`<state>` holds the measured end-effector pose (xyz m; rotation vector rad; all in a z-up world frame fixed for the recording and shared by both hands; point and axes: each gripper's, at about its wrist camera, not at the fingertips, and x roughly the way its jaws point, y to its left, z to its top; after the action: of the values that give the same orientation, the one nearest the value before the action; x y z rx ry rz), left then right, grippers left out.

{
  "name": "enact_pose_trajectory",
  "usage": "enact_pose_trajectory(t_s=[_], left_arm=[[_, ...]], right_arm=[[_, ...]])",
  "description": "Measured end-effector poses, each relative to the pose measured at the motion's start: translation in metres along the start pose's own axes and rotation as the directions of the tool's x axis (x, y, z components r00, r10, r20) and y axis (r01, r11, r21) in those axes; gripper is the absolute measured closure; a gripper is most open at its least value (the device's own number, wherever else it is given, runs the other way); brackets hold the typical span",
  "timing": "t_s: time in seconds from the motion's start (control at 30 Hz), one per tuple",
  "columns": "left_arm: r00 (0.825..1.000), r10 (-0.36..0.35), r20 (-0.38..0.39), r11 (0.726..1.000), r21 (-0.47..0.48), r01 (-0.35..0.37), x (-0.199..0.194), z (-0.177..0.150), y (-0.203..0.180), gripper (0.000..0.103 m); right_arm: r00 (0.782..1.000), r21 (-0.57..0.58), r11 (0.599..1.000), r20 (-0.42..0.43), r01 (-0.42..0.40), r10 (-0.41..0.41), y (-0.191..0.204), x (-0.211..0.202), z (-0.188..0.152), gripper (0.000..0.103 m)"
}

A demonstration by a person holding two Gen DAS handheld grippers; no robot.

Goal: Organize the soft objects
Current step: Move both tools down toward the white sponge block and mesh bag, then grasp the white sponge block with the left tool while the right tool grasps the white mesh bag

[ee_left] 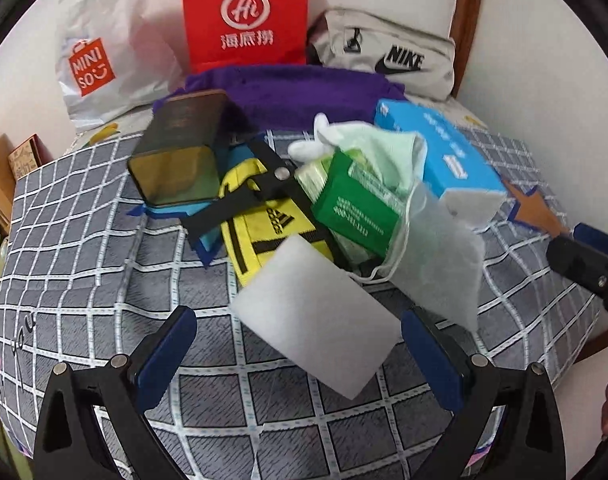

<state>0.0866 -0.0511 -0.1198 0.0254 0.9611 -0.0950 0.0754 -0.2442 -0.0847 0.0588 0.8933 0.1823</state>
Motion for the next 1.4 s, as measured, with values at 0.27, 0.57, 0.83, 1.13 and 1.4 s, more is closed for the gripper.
enact_pose_trajectory(t_s=[0.27,0.57,0.83,1.13,1.4], left_arm=[[1.000,-0.016,-0.026,1.000,0.017,0.017,0.018,-0.001,-0.007,0.002],[0.993,-0.120,0.009,0.992,0.048,0.119,0.008,0.001,-0.005,0.039],[0.991,-0.135,0.027,0.991,0.021,0.134,-0.001,0.005,0.016,0.049],[0.983,-0.183,-0.001,0.983,-0.014,0.183,0.011,0.005,0.023,0.035],[0.981,-0.192,0.013,0.980,-0.050,0.192,0.020,0.008,0.030,0.031]], right_arm=[[0.999,-0.006,1.000,-0.044,-0.003,0.003,-0.004,0.018,-0.001,0.002],[0.997,-0.038,0.999,-0.077,-0.024,0.021,-0.002,0.037,-0.002,0.002],[0.991,-0.077,0.994,-0.115,-0.083,0.074,0.013,0.063,-0.001,0.002],[0.981,-0.095,0.989,-0.169,-0.116,0.099,0.029,0.099,-0.002,0.002],[0.990,-0.169,0.980,-0.110,-0.105,0.087,0.035,0.101,-0.003,0.014]])
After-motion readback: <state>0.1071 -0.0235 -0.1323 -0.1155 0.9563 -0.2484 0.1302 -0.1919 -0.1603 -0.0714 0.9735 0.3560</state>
